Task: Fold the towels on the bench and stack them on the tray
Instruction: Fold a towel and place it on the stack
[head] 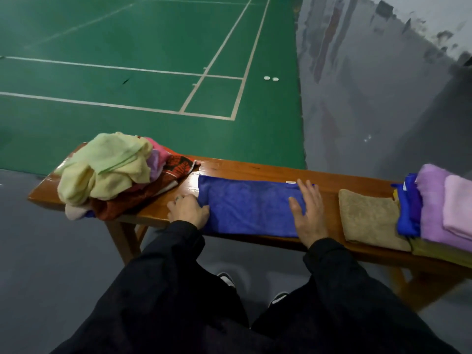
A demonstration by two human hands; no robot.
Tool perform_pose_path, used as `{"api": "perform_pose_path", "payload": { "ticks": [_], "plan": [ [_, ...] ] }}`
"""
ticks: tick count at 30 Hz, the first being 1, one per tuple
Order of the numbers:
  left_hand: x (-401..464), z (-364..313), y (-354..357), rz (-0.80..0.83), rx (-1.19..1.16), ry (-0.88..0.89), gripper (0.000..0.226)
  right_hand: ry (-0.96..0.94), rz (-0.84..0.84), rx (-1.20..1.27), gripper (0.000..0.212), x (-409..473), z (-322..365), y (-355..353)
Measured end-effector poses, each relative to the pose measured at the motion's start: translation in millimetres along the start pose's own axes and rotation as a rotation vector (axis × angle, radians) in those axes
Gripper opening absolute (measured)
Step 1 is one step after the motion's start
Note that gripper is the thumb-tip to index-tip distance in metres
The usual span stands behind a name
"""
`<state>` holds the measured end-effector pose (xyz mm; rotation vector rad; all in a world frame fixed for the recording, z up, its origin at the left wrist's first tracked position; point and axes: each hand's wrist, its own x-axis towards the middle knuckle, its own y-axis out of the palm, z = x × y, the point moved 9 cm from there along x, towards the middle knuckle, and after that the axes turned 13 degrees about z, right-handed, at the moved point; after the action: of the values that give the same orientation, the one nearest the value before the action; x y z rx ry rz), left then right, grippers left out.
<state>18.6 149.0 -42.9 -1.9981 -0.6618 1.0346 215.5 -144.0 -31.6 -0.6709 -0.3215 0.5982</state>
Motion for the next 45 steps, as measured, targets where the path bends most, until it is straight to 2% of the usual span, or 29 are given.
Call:
{"api": "perform_pose_path", "payload": {
  "ticks": [2, 5, 8, 10, 11, 14, 19, 26, 29, 31, 32, 34, 35, 37, 38, 40, 42, 43, 45],
  "plan": [
    [8.0, -4.8, 0.9, 0.035, -0.072, 0.077, 0.028, -0.002, -0.167, 0.016, 0.085, -8.6, 0.6, -15.4],
    [11.9, -8.8, -8.8, 0.034, -0.425, 0.214, 0.015, 0.048, -0.282, 0.160, 0.078, -11.3, -4.6, -27.6],
    [7.5, -15.9, -25.0, 0.014, -0.795, 0.284, 0.020, 0.110, -0.266, 0.442, 0.076, -7.7, -12.2, -34.1],
    [-3.1, -34.5, -26.0, 0.065, -1.012, 0.325, 0.035, 0.095, -0.256, 0.539, 0.072, -7.3, -13.3, -36.7],
    [-10.0, -48.2, -26.9, 0.084, -1.050, 0.362, 0.040, 0.094, -0.247, 0.559, 0.071, -6.4, -15.2, -36.1],
    [-35.7, -99.8, -25.8, 0.138, -1.003, 0.504, 0.048, 0.114, -0.234, 0.592, 0.070, -5.9, -19.9, -33.4],
    [-62.1, -176.8, 0.0, 0.183, -0.740, 0.677, 0.052, 0.122, -0.246, 0.612, 0.070, -6.9, -19.9, -35.1],
    [-77.4, -225.6, 83.0, 0.282, -0.370, 0.714, 0.054, 0.139, -0.246, 0.650, 0.070, -7.4, -25.4, -37.4],
    [-86.7, -228.5, 107.5, 0.329, -0.228, 0.741, 0.066, 0.142, -0.266, 0.650, 0.074, -10.2, -25.7, -40.2],
    [-93.5, -219.1, 103.6, 0.255, -0.277, 0.784, 0.061, 0.159, -0.244, 0.638, 0.073, -10.0, -28.4, -38.4],
    [-95.4, -209.9, 95.0, 0.158, -0.327, 0.806, 0.051, 0.166, -0.220, 0.618, 0.069, -9.2, -28.6, -36.7],
    [-89.9, -184.6, 78.4, -0.051, -0.323, 0.753, 0.038, 0.168, -0.164, 0.504, 0.060, -6.4, -30.8, -31.5],
    [-82.3, -170.3, 73.9, -0.107, -0.267, 0.657, 0.040, 0.158, -0.127, 0.403, 0.054, -4.3, -29.9, -28.0],
    [-65.6, -144.5, 72.2, -0.101, -0.135, 0.417, 0.059, 0.105, -0.051, 0.149, 0.047, 0.3, -24.0, -17.9],
    [-61.3, -137.9, 72.1, -0.059, -0.121, 0.355, 0.068, 0.098, -0.014, 0.049, 0.047, 1.6, -21.2, -11.7],
    [-58.8, -136.9, 74.8, 0.040, -0.256, 0.349, 0.084, 0.104, 0.023, -0.074, 0.051, 3.1, -17.5, -3.7],
    [-56.8, -138.0, 73.4, 0.113, -0.501, 0.321, 0.097, 0.111, 0.038, -0.135, 0.052, 4.4, -16.1, 0.8],
    [-54.4, -135.8, 73.7, 0.143, -0.659, 0.281, 0.095, 0.117, 0.049, -0.148, 0.052, 4.3, -16.4, 2.7],
    [-51.5, -140.3, 84.0, 0.247, -0.911, 0.272, 0.074, 0.138, 0.068, -0.100, 0.050, 3.1, -16.6, 4.3]
  ]
}}
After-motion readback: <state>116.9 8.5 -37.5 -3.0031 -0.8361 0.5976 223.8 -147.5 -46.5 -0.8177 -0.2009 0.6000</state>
